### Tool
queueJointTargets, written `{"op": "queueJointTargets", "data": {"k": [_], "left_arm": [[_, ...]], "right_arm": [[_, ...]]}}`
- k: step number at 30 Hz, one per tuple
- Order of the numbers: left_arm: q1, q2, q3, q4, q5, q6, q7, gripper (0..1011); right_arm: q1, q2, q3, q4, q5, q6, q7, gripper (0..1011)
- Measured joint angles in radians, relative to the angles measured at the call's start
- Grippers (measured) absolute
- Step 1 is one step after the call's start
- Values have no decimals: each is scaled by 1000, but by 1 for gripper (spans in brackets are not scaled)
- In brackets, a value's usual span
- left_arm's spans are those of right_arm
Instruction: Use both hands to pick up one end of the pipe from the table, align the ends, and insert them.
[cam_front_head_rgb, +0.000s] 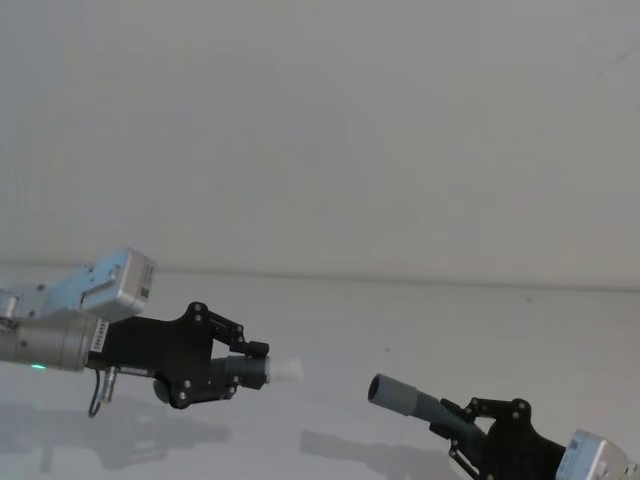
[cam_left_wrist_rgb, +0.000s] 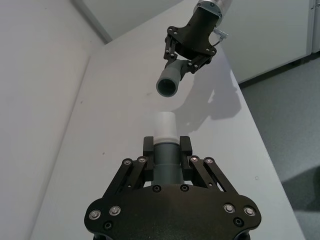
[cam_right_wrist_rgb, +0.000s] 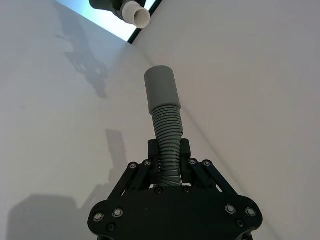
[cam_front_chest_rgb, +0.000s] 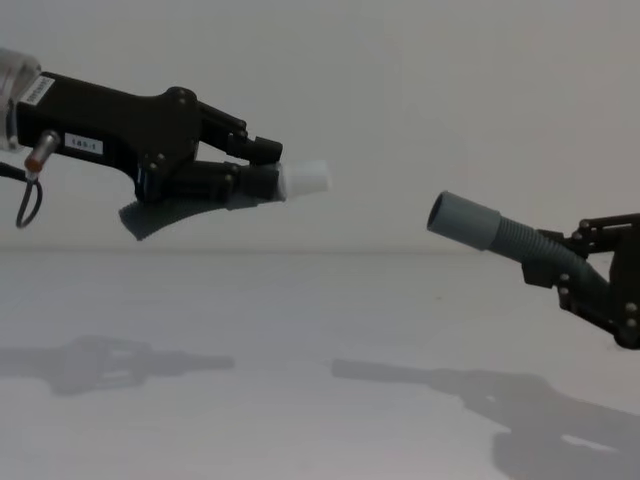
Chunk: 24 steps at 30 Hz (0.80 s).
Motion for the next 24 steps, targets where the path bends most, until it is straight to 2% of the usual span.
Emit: {"op": "queueJointTargets", "data": {"k": [9,24], "left_arm": [[-14,-12,13,16,2,-3,-5,274],[-37,-37,34,58,3,-20,-10,274]], "right_arm": [[-9,-3,-5,-39,-36,25,-40,204],[-12,-3,-19,-75,-48,38,-62,204]]}}
